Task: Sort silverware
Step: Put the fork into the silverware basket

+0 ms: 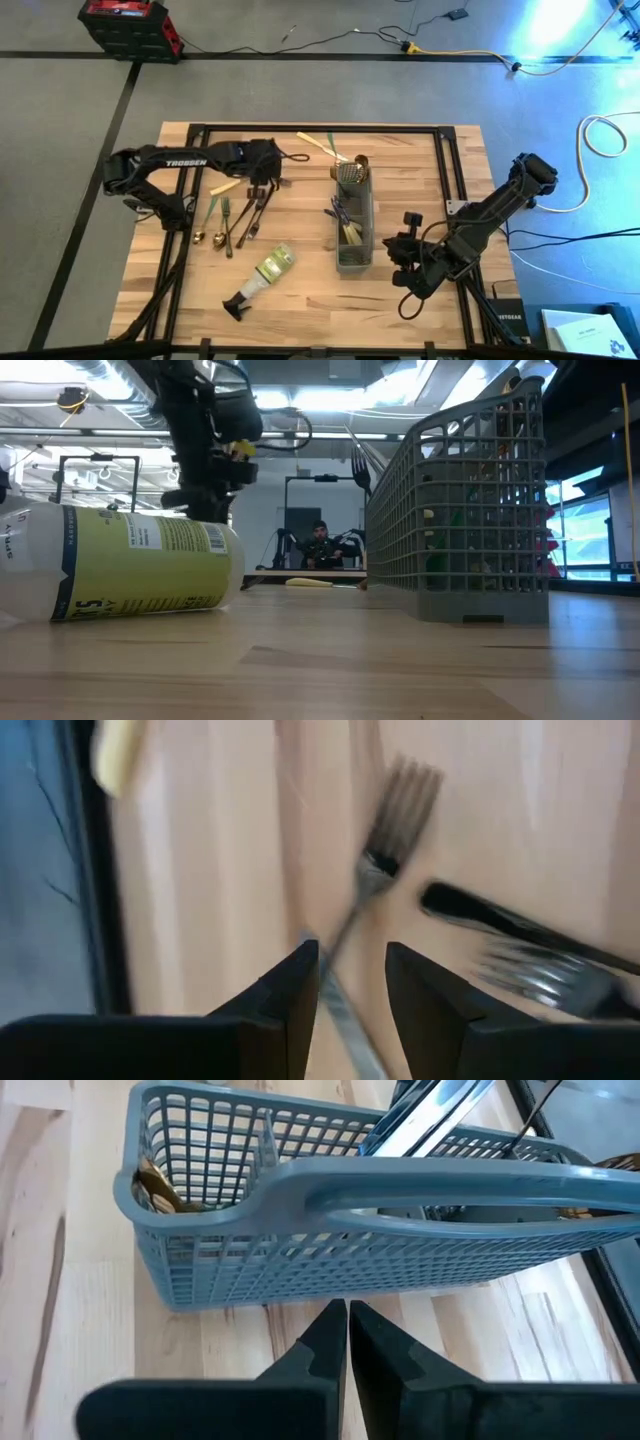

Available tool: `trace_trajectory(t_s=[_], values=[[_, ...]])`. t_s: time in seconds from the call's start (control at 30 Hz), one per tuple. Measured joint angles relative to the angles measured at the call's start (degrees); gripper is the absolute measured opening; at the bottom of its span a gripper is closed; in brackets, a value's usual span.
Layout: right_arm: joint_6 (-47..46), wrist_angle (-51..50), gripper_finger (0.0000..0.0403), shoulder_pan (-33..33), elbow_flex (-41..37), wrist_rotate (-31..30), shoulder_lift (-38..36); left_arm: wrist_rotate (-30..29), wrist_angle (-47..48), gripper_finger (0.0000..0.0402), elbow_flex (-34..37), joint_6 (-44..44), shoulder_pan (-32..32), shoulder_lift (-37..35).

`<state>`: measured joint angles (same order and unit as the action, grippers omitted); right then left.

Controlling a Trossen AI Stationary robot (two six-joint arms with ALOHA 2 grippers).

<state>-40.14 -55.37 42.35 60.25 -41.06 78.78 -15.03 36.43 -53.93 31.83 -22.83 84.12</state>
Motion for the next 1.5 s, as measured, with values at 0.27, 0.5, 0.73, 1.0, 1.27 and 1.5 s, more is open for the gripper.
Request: trace_trajectory(t_s=[0.27,0.5,0.73,1.0,1.27,1.5], values=[[-0.03,-0.05,0.0,0.0,0.0,-0.06,0.02,6.23,-1.6,0.0105,0.06,9.06,-4.46,2.09],[-0.02,-0.18,0.0,0.0,0.0,0.24,0.02,9.39,-4.06,0.0139,0.11,9.61,-4.13,3.7],[-0.04,-0.1,0.0,0.02,0.0,1.18,0.02,9.23,-4.17,0.0175,0.13,10.25,-4.72,6.34],[-0.04,-0.13,0.0,0.02,0.0,1.18,0.02,8.94,-4.48,0.018,0.13,12.49,-5.01,6.59],[-0.04,-0.13,0.0,0.02,0.0,1.11,0.02,9.0,-4.67,0.018,0.13,13.82,-5.4,9.21],[-0.04,-0.04,0.0,0.02,0.0,0.97,0.02,9.11,-4.96,0.018,0.13,13.81,-6.76,12.76]])
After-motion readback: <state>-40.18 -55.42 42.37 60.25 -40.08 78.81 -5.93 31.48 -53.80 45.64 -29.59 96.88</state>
